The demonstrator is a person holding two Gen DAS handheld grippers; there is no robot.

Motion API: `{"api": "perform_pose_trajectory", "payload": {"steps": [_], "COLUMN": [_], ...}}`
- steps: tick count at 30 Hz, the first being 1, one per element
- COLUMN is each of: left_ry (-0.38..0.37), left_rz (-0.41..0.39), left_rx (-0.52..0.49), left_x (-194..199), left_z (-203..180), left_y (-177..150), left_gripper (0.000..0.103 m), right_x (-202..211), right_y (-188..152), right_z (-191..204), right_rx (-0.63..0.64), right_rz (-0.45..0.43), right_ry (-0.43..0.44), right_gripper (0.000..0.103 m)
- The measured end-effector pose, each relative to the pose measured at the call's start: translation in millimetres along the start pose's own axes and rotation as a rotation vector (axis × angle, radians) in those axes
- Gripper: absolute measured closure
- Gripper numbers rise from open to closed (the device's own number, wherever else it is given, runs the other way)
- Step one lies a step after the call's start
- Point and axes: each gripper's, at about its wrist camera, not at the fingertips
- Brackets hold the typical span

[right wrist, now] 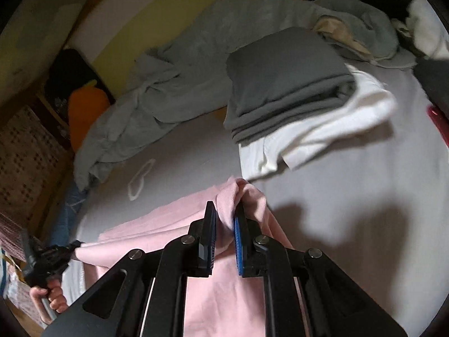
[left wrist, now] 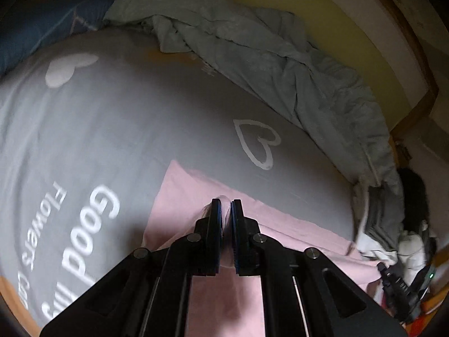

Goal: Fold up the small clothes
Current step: 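Release the hem with both grippers and press the folded shirt flat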

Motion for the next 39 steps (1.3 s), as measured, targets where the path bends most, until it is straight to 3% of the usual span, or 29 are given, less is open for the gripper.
{"api": "perform_pose_trajectory", "payload": {"steps": [6,7,8,9,10,11,13,15,17,18,20,21,22,23,25,27,28,29,30,34,37,39], "left_ry": [-0.030,-0.031,-0.020,-0.002,0.003,0.001,-0.005,-0.036,-0.065,-0.079,-0.094,-0.111,-0.125,-0.106,-0.070,-0.038,-0.019,-0.008,-0.001,0.003,-0.012,0.021], "left_rz": [0.032,0.017,-0.010,-0.049,-0.079,-0.110,-0.149,-0.165,-0.129,-0.074,0.079,0.108,0.128,0.147,0.175,0.186,0.167,0.138,0.101,-0.023,-0.007,0.033], "left_rx": [0.036,0.025,0.008,-0.011,-0.023,-0.036,-0.058,-0.112,-0.197,-0.231,-0.193,-0.164,-0.152,-0.157,-0.176,-0.201,-0.211,-0.221,-0.227,-0.258,-0.258,-0.235], "left_x": [-29,-30,-27,-21,-14,-6,11,26,32,29,15,11,7,3,0,1,5,11,18,52,56,46], "left_z": [13,15,18,21,24,29,35,32,21,17,21,27,33,38,44,47,48,48,47,43,50,62], "left_y": [10,11,11,10,9,9,10,9,6,4,-3,-7,-13,-20,-32,-42,-44,-46,-46,-38,-43,-50], "left_gripper": [0.095,0.093,0.093,0.092,0.085,0.073,0.062,0.059,0.047,0.043,0.045,0.047,0.052,0.065,0.077,0.090,0.103,0.103,0.103,0.103,0.103,0.103], "right_x": [-49,-53,-58,-58,-56,-51,-40,-24,-7,-2,0,-1,-1,-2,-4,-5,-8,-12,-15,-2,11,4], "right_y": [15,16,16,16,14,12,8,6,6,8,10,8,4,-4,-16,-30,-33,-37,-39,-41,-41,-46], "right_z": [-15,-19,-25,-28,-34,-39,-47,-54,-51,-43,-24,-18,-14,-10,-9,-18,-20,-24,-25,-25,-20,-19], "right_rx": [-0.044,-0.056,-0.072,-0.078,-0.085,-0.088,-0.086,-0.077,-0.040,0.009,0.134,0.178,0.204,0.226,0.242,0.238,0.228,0.218,0.219,0.188,0.179,0.206], "right_rz": [0.045,0.046,0.039,0.030,0.007,-0.024,-0.056,-0.078,-0.118,-0.128,-0.090,-0.064,-0.047,-0.033,-0.017,0.007,0.016,0.034,0.046,-0.023,-0.070,-0.028], "right_ry": [-0.029,-0.037,-0.065,-0.084,-0.122,-0.141,-0.154,-0.151,-0.137,-0.131,-0.106,-0.097,-0.096,-0.094,-0.095,-0.117,-0.123,-0.129,-0.130,-0.176,-0.186,-0.229], "right_gripper": [0.086,0.076,0.055,0.042,0.031,0.031,0.031,0.031,0.031,0.031,0.031,0.031,0.031,0.031,0.031,0.035,0.053,0.088,0.100,0.099,0.099,0.099]}}
Point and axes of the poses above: each gripper's, at about its wrist camera, not at the fingertips, and x roughly against the way its jaws point, z to its left, y to its top, and after that the axes turned 7 degrees about x, right-handed
